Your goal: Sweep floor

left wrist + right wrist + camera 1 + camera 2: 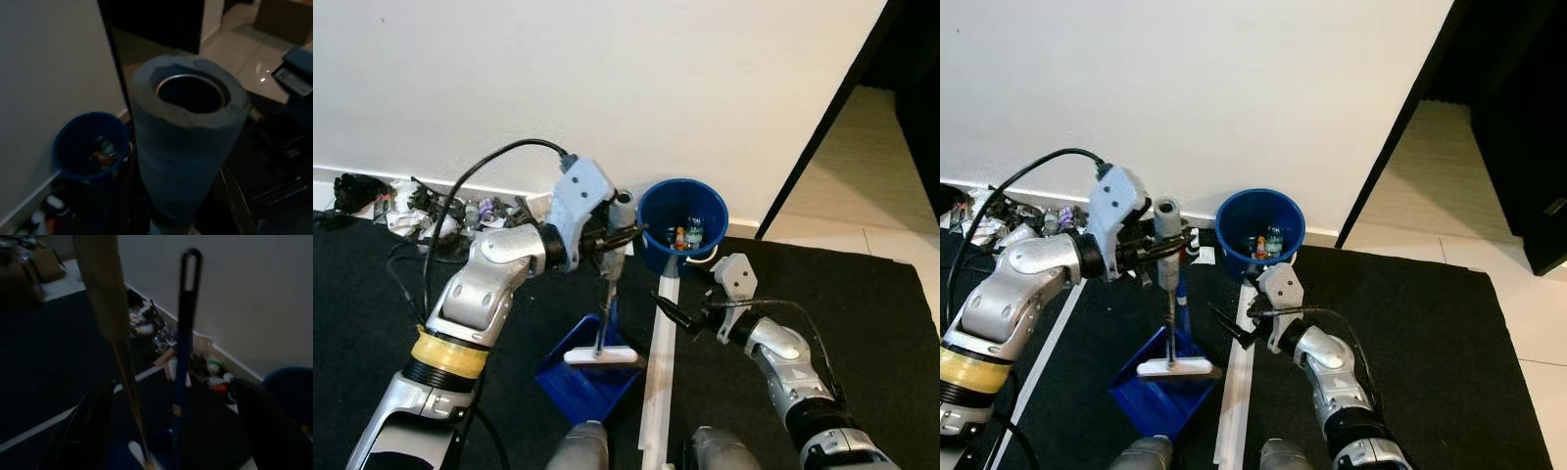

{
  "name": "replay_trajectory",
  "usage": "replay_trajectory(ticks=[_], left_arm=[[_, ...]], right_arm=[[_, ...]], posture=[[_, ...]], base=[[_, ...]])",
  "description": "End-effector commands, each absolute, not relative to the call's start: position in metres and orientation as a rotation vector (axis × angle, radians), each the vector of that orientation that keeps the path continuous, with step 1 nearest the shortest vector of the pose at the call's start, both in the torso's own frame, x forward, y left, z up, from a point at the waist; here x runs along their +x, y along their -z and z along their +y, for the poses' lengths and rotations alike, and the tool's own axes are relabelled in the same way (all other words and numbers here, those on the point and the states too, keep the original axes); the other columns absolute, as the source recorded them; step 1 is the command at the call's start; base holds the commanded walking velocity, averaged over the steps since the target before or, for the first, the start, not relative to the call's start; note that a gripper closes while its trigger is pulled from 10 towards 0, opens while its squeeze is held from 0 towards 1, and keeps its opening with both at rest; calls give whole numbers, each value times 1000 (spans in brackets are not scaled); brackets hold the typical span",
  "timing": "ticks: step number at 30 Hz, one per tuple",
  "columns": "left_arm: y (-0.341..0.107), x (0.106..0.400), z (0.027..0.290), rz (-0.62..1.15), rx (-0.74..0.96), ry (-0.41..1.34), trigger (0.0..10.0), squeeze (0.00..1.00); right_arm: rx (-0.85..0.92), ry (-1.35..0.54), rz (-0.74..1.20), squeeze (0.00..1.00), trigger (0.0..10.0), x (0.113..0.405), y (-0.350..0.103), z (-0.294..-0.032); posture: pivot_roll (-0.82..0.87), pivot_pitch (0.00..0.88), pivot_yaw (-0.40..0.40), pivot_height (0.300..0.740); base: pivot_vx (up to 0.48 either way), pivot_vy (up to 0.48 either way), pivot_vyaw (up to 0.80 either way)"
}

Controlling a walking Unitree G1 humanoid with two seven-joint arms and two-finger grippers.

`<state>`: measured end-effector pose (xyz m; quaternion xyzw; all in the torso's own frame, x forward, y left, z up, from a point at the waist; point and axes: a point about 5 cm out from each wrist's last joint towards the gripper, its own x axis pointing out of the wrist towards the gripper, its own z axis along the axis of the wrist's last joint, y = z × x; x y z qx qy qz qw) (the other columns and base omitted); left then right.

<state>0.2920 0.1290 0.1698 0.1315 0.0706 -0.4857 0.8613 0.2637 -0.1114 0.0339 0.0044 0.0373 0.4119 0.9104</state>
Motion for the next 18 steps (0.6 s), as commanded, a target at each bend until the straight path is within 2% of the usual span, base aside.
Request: replay_trajectory(ticks=[1,4,6,8,9,10,11,17,18], left_arm=[[-188,287,123,113,292,1090,10000,0],[-196,283,120,110,272,1127,10000,0],[-199,282,117,100,261,1142,10000,0],[-199,282,116,97,260,1145,10000,0],[-201,281,114,87,251,1155,10000,0],[-201,281,114,87,251,1155,10000,0],[-202,280,113,77,250,1162,10000,0],[-203,278,106,34,236,1207,10000,0],[-204,276,104,31,228,1231,10000,0]], right_arm=[[88,-907,56,0,10000,260,-40,-105],[134,-997,53,0,10000,254,-42,-95],[140,-1047,57,153,10000,250,-43,-91],[141,-1058,57,153,10000,249,-43,-90],[142,-1089,46,600,10000,247,-45,-87],[142,-1089,46,600,10000,247,-45,-87],[138,-1109,32,1000,10000,246,-49,-85],[105,-1126,-10,1000,10000,250,-62,-79],[89,-1116,-25,820,10000,252,-64,-79]], posture=[[116,0,-41,740],[119,0,-42,740],[124,0,-46,740],[124,0,-46,740],[127,0,-50,740],[127,0,-50,740],[130,0,-50,740],[130,0,-47,740],[130,0,-46,740]], base=[[0,0,0],[0,0,0],[0,0,0],[0,0,0],[0,0,0],[0,0,0],[0,0,0],[0,0,0],[0,0,0]])
